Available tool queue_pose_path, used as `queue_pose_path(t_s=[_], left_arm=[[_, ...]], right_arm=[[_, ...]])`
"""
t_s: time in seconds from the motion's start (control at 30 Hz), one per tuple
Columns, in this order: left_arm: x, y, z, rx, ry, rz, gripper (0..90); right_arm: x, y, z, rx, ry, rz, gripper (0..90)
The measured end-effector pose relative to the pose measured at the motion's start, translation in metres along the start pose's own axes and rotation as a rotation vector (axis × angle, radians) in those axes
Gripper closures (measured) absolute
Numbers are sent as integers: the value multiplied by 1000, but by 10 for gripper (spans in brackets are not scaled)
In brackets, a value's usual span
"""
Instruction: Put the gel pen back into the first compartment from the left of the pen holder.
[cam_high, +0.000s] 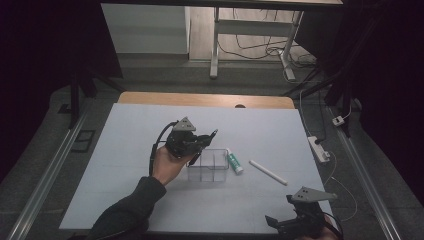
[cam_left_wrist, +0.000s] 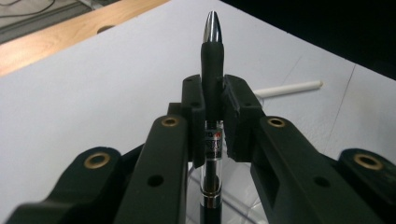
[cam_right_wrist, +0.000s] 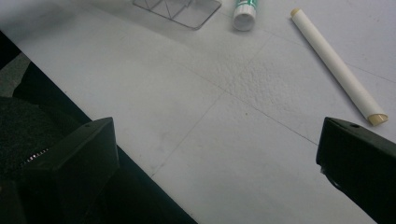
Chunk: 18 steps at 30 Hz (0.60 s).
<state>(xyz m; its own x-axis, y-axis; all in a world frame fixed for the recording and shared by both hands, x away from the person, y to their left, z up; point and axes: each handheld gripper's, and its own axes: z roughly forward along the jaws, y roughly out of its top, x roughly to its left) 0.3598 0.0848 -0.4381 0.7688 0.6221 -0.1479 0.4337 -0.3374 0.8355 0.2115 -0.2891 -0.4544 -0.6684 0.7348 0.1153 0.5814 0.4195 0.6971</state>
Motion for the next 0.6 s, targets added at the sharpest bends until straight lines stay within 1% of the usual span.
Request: queue_pose_path(t_s=[0.2,0.27,0.33,0.43,0.53,0.6], left_arm=[[3,-5,-3,16,1,-13,784],[3,-5,-5,20,9,-8,774],[4,-4,-7,16,5,-11,723],[4,-3,-11,16,14,-3,649],[4,-3,-16,15,30,20,578],[3,-4,-18,18,30,38,502]], right_arm=[[0,0,0,1,0,-1,0],[0,0,0,1,0,-1,0],[0,0,0,1,-1,-1,0],[0,0,0,1,-1,0,0],[0,0,0,0,-1,-1,0],[0,0,0,0,-1,-2,0]])
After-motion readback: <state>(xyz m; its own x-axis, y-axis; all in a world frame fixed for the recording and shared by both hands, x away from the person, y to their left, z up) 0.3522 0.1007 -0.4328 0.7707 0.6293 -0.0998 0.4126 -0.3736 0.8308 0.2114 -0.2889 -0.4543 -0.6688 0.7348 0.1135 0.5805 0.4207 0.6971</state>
